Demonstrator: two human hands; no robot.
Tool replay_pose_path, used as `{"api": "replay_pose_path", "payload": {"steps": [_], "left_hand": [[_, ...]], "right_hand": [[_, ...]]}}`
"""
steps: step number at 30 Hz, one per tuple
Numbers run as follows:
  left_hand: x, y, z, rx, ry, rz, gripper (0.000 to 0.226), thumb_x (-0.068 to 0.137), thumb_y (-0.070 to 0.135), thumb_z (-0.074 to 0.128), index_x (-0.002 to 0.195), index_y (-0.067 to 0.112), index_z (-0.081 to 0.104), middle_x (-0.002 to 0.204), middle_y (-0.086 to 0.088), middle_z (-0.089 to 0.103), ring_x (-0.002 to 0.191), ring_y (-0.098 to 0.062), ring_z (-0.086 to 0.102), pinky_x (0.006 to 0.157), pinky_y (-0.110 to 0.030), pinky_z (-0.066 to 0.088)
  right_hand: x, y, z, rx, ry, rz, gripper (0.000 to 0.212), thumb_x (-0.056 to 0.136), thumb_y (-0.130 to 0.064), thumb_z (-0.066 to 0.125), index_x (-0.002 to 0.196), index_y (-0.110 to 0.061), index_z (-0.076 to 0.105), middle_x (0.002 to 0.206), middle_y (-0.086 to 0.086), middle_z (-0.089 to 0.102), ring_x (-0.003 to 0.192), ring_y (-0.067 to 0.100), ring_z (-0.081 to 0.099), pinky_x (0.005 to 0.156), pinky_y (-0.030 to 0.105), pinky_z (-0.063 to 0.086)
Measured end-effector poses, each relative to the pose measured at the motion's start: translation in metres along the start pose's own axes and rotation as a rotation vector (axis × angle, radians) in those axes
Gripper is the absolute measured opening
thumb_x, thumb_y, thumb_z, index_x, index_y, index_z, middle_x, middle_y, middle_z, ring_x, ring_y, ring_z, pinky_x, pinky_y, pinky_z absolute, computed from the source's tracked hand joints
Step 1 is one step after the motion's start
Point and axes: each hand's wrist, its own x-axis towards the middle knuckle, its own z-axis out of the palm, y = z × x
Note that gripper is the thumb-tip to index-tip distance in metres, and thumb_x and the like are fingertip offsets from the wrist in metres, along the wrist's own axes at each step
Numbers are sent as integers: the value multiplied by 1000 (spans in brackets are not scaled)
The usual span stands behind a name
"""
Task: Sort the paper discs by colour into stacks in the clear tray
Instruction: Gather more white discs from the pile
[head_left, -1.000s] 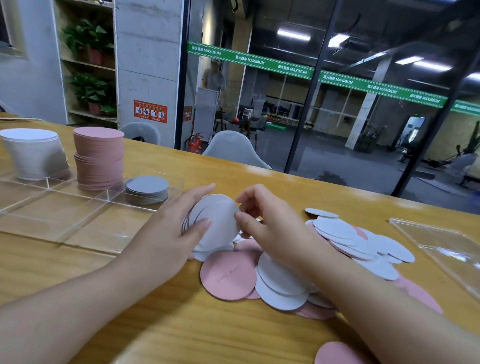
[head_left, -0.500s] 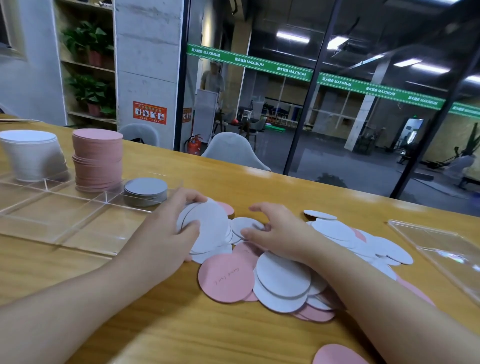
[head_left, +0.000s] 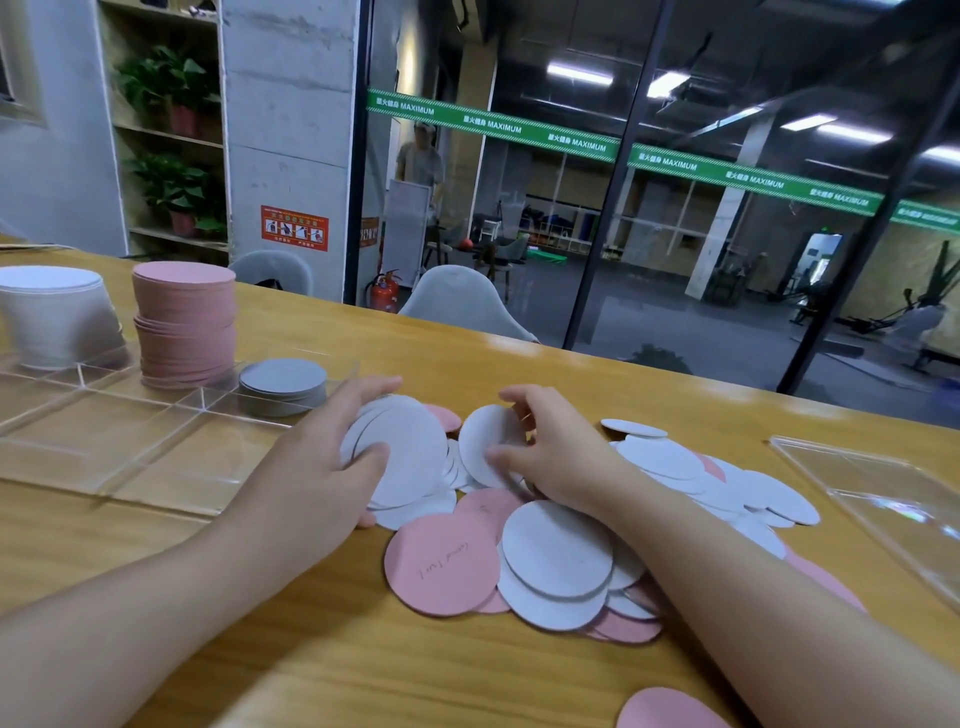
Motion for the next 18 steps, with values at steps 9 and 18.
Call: {"api": "replay_pose_path", "payload": {"steps": [9,18], "left_hand": [[1,0,0,-13,19,-52,51,92,8,50,102,58,48,123,14,48,48,-22,65,66,-36,54],[1,-3,0,26,-23,-7,48,93,12,51,105,58,46,122,30,43,51,-19,66,61,-23,52]], "right_hand": [[-10,-2,-22,231,25,-84,20,95,-12,51,85,-25,63,79,-14,61,54,-1,57,51,21,45],[-13,-12,-17,324,-35,-115,13,93,-14,57,83,-22,58,71,-3,53,42,8,47,38,19,38]]}}
